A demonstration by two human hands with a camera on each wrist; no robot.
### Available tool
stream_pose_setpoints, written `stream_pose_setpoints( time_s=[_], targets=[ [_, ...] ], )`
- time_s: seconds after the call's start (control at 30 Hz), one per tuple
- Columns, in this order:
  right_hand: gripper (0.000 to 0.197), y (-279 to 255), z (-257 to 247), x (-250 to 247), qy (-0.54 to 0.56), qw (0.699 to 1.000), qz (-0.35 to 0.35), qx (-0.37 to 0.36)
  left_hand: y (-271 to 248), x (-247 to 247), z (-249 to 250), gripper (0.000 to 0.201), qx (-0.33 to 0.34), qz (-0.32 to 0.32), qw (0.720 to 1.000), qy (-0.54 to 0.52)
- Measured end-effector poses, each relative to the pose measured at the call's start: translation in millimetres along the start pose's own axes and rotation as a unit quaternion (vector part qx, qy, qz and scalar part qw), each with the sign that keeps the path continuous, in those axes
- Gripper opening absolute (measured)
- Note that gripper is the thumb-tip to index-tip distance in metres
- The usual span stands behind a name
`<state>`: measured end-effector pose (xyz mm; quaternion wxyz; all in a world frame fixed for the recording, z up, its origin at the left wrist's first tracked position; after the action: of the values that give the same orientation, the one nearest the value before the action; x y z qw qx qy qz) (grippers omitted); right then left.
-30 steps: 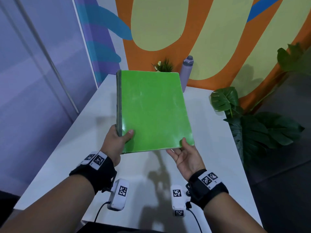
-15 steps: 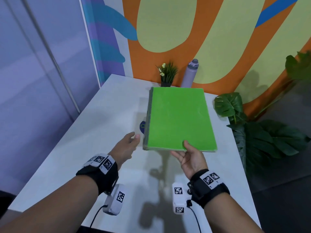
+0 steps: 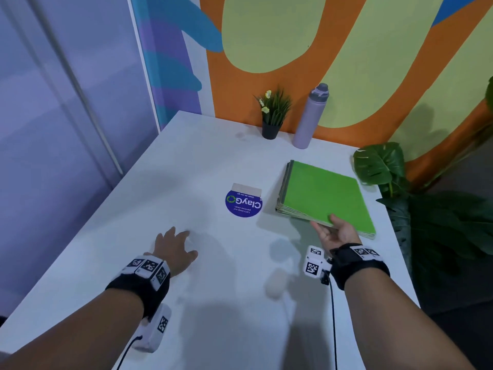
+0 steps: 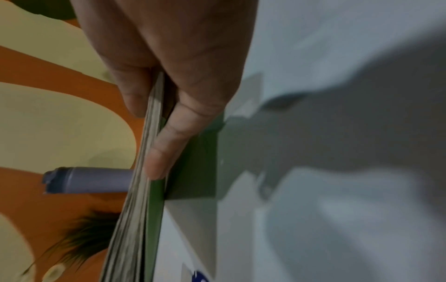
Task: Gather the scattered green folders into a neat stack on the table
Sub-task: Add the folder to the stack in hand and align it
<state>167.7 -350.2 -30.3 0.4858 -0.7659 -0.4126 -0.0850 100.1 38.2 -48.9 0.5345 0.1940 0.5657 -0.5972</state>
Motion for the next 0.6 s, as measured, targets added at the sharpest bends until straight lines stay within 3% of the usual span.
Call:
stream_pose_setpoints(
  time_s=[0.23,0.27,0.33,0.4,0.5,0.57,0.6],
  targets=[
    [0.032,37.8,6.7,4.0,-0.028,0.997,0.071,-0.014,21.4,13.4,-14.8,0.066,-0.023,-0.05,0.995,0.078],
    [0.034,44.0,6.1,4.5,-0.097,0.991,0.088,-0.019,22.8,13.8,-14.4,0.066,-0.019,-0.046,0.995,0.09],
    [0.046,48.7,-3.6,6.6,-0.263,0.952,0.144,-0.058,27.4,16.0,-14.5,0.066,-0.016,-0.041,0.993,0.106],
    [0.056,48.3,-5.4,12.0,-0.443,0.875,0.162,-0.112,31.1,18.5,-15.9,0.067,-0.016,-0.044,0.993,0.106],
    [0.057,56.1,-7.9,23.8,-0.588,0.781,0.151,-0.144,34.1,20.4,-19.5,0.068,-0.023,-0.046,0.994,0.099],
    [0.054,53.9,-8.8,27.6,-0.632,0.745,0.154,-0.144,33.2,20.1,-18.7,0.068,-0.025,-0.048,0.994,0.097],
    [0.052,50.3,-7.3,28.8,-0.628,0.75,0.145,-0.148,33.8,20.4,-18.7,0.068,-0.027,-0.052,0.993,0.101]
  ],
)
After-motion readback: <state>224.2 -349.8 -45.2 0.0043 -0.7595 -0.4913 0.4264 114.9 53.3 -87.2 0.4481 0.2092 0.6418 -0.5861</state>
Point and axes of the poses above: each hand's wrist, its own y-axis towards the middle knuckle, its own x-axis out of the palm, z = x × y, the point moved 6 cm from there along y, towards the middle knuckle, and after that the axes turned 1 degree about x, right-handed, at the moved point
